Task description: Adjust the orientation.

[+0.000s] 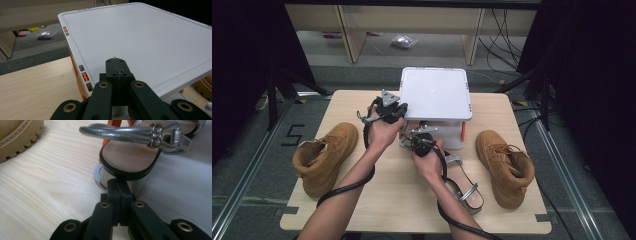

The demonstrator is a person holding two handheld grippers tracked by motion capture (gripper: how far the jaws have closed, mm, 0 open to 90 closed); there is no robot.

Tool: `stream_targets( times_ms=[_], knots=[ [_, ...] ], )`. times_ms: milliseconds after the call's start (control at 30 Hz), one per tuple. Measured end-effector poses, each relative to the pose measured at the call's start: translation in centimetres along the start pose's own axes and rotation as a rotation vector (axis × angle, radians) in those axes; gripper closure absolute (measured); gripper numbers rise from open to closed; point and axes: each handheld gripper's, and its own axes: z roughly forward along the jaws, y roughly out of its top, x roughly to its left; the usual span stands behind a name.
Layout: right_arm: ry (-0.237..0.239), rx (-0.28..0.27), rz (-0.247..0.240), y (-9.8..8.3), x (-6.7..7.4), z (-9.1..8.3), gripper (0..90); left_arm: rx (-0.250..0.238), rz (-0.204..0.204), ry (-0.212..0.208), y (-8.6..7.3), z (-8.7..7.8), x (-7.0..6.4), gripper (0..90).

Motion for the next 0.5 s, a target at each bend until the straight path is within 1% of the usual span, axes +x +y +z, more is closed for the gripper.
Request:
stream_targets(
  times_ms=[33, 67, 100, 133, 167, 233, 267, 300, 367, 433, 500],
  knots=[
    [-0.007, -0.014, -0.011, 0.1, -0.1, 0.1, 90.0, -0.001, 0.001, 0.0, 0.0, 0.0, 0.0, 89.8],
    [-0.003, -0.004, 0.003, 0.2, -0.1, 0.1, 90.0, 0.0, -0.002, 0.0, 0.0, 0.0, 0.0, 89.8],
    [-0.007, 0.001, 0.002, 0.3, -0.1, 0.2, 90.0, 0.0, -0.002, 0.0, 0.0, 0.0, 0.0, 89.9],
    [-0.009, -0.001, -0.01, 0.4, -0.3, 0.4, 90.0, 0.0, -0.002, 0.001, 0.0, 0.0, 0.0, 89.8],
    [-0.004, 0.012, 0.002, 0.4, -0.2, 0.6, 90.0, 0.001, -0.002, 0.0, 0.0, 0.0, 0.0, 89.8],
    [-0.005, 0.018, 0.005, 0.3, -0.2, 0.7, 90.0, 0.001, -0.007, -0.004, 0.0, 0.0, 0.0, 89.8],
    [-0.008, 0.009, -0.009, 0.2, -0.3, 0.7, 90.0, -0.002, -0.011, -0.005, 0.0, 0.0, 0.1, 89.8],
    [-0.006, 0.012, -0.002, 0.2, -0.2, 0.6, 88.8, 0.0, -0.012, -0.006, 0.0, 0.0, 0.1, 89.8],
    [-0.007, 0.01, -0.005, 0.3, -0.2, -0.1, 86.6, -0.004, -0.01, -0.007, -0.1, 0.0, 0.2, 89.8],
    [0.002, 0.018, 0.003, 0.4, -0.1, -1.2, 83.3, -0.011, -0.015, -0.01, -0.1, 0.0, 0.2, 89.7],
    [0.018, 0.031, 0.001, 0.3, -0.3, -2.3, 80.4, -0.016, -0.016, -0.008, -0.2, 0.0, 0.2, 89.7]
  ],
)
